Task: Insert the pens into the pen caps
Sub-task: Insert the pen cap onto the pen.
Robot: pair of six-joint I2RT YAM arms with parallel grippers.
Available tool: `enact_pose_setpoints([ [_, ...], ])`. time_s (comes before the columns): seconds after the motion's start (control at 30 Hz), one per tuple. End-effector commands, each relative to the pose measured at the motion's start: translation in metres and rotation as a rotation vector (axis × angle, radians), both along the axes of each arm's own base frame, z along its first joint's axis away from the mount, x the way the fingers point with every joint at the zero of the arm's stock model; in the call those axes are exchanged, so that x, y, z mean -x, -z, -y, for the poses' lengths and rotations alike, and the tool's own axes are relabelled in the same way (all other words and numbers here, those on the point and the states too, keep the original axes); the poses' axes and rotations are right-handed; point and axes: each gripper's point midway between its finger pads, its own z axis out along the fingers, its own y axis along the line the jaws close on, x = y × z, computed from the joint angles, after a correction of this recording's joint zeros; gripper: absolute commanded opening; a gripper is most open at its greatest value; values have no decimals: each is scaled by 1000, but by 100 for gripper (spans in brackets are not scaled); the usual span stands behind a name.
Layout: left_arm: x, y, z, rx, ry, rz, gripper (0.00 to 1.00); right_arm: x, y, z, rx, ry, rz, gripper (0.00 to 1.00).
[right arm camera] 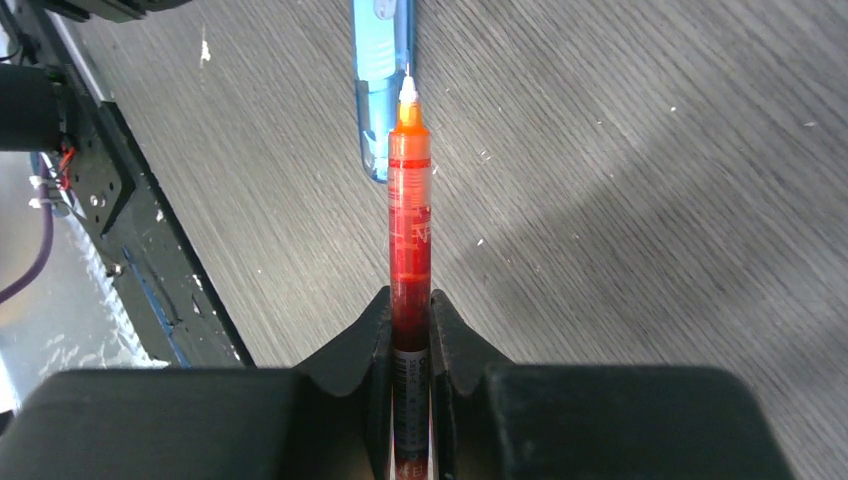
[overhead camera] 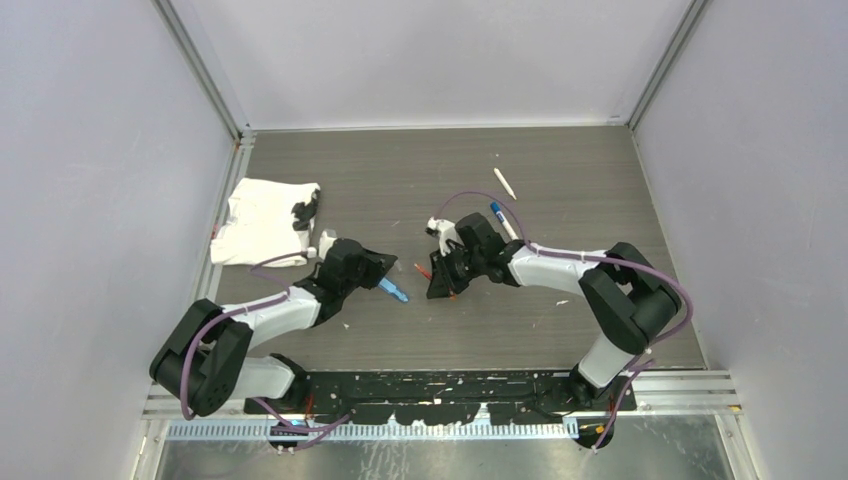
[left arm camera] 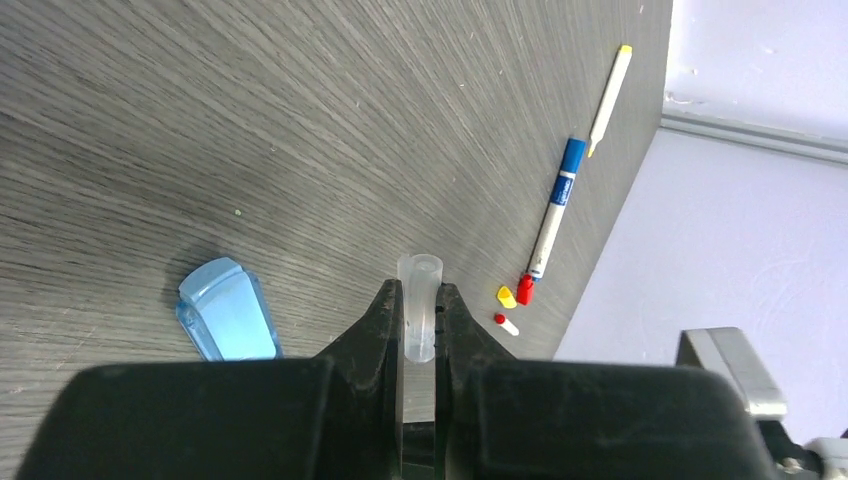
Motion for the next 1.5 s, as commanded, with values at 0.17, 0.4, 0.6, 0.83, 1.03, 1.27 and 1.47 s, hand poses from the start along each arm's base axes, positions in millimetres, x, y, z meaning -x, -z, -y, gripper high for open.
enact_pose_setpoints([
  [0.17,-10,-22,2,113,-62,49,1,-11,-8,-24,-14,46,23,1],
  [0.4,-10,-21,8,127,-45,45,1,-12,-9,-26,-14,47,25,1],
  [0.6,-10,-21,14,130,-24,45,1,-12,-12,-28,-20,39,22,1],
  [0.83,-10,-20,20,135,-3,46,1,-11,-14,-29,-29,31,22,1],
  [1.03,-11,-20,23,139,13,47,1,-11,-12,-29,-23,32,15,1],
  [1.27,-12,-23,21,139,2,59,1,-10,-11,-29,-22,30,9,1],
  [1.47,-12,-24,21,142,2,63,1,-10,-11,-30,-25,25,8,1],
])
